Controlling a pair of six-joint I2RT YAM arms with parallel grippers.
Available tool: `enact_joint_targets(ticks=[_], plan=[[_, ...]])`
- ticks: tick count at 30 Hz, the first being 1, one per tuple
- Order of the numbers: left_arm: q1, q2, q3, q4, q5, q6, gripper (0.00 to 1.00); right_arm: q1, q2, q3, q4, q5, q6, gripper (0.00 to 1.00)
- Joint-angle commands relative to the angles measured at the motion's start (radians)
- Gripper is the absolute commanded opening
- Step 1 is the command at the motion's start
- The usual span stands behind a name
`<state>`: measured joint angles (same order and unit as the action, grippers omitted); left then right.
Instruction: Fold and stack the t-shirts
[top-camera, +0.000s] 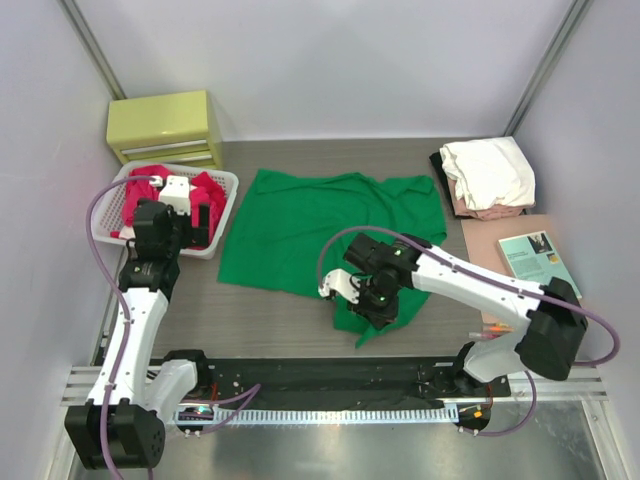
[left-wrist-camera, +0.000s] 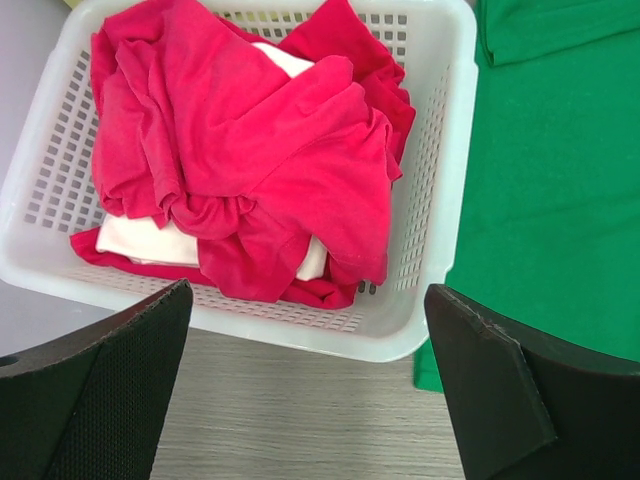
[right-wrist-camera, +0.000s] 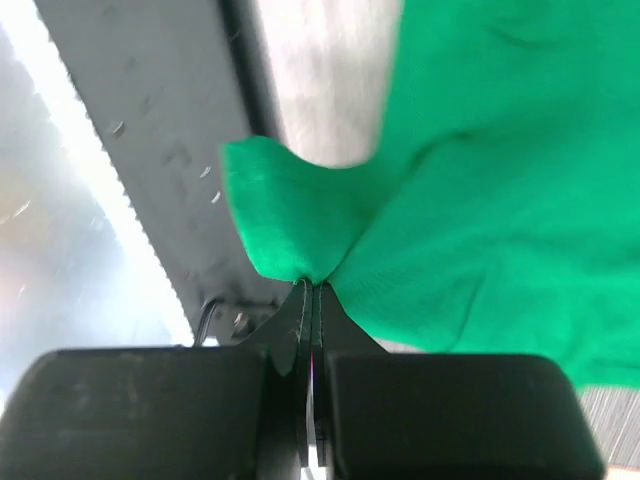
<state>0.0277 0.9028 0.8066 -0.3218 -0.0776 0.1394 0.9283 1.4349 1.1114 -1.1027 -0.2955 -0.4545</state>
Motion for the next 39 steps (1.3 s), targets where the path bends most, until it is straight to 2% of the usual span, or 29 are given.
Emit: enact_joint_targets(ticks=[1, 4, 5, 6, 8, 11, 18, 22, 26, 30, 39], plan=[[0.005, 0.019, 0.029, 0.044, 0.013, -0.003, 0.99, 0.0, -0.065, -0.028, -0.146, -0.004, -0.026, 0.01], [0.003, 0.019, 0.042, 0.043, 0.019, -0.007, 0.99, -0.002, -0.064, -0.084, -0.163, 0.001, -0.035, 0.01], [0.005, 0.021, 0.045, 0.04, 0.021, -0.008, 0.98, -0.002, -0.065, -0.091, -0.158, 0.013, -0.032, 0.06], [0.005, 0.021, 0.048, 0.036, 0.022, -0.008, 0.98, -0.002, -0.067, -0.087, -0.161, 0.021, -0.03, 0.37], [0.005, 0.021, 0.048, 0.032, 0.022, -0.008, 0.98, 0.0, -0.064, -0.075, -0.187, 0.021, -0.045, 0.59], [0.003, 0.015, 0.045, 0.029, 0.022, -0.006, 0.98, -0.002, -0.077, -0.067, -0.192, 0.047, -0.047, 0.67], [0.003, 0.021, 0.036, 0.033, 0.025, -0.006, 0.98, -0.002, -0.077, -0.062, -0.258, 0.002, -0.082, 0.66], [0.003, 0.034, 0.037, 0.035, 0.027, -0.009, 0.99, 0.003, 0.01, -0.067, -0.221, -0.036, -0.104, 0.66], [0.005, 0.028, 0.037, 0.033, 0.012, 0.0, 0.98, 0.04, 0.108, -0.044, -0.18, -0.06, -0.107, 0.61], [0.005, 0.022, 0.029, 0.033, 0.007, 0.011, 0.98, 0.086, 0.168, -0.016, -0.144, -0.068, -0.101, 0.61], [0.003, 0.028, 0.028, 0.036, 0.009, 0.017, 0.98, 0.101, 0.252, -0.008, -0.106, -0.053, -0.104, 0.61]])
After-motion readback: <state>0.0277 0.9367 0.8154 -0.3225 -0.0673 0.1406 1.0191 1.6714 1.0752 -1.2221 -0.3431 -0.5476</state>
